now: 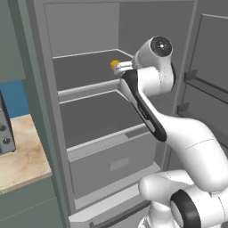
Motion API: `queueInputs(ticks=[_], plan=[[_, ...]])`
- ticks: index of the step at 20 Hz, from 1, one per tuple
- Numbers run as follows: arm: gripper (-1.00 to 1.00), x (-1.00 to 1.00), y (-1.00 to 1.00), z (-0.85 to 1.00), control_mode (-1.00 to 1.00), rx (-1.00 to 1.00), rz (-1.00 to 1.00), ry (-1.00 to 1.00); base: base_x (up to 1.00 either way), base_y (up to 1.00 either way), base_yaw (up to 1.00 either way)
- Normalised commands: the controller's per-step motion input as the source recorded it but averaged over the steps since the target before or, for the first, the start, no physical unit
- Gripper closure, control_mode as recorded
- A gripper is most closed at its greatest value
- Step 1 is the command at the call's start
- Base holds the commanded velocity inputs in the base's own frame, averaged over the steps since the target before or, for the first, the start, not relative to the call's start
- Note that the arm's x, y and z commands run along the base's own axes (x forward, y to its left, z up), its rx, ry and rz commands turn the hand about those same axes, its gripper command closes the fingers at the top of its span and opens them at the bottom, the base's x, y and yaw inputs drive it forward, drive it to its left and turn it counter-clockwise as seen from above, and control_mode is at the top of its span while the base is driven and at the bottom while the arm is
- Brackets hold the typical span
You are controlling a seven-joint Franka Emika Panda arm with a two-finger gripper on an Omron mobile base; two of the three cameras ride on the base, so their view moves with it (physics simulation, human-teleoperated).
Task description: Place the cold items (lemon and cucumber) from the fridge in one tupperware on the dining counter. Place the warm items (kebab skewer and hot dog) in the stove area in another tupperware.
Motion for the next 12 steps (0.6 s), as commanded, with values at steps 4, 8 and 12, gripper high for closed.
queueInputs(ticks=[4, 8, 12], plan=[[-1.00, 0.37, 0.00, -0.02, -1.00, 0.00, 0.00, 0.00, 0.00, 0.00, 0.00], [-1.00, 0.33, 0.00, -0.05, -1.00, 0.00, 0.00, 0.00, 0.00, 0.00, 0.00], [-1.00, 0.34, 0.00, -0.09, -1.00, 0.00, 0.00, 0.04, 0.00, 0.00, 0.00]])
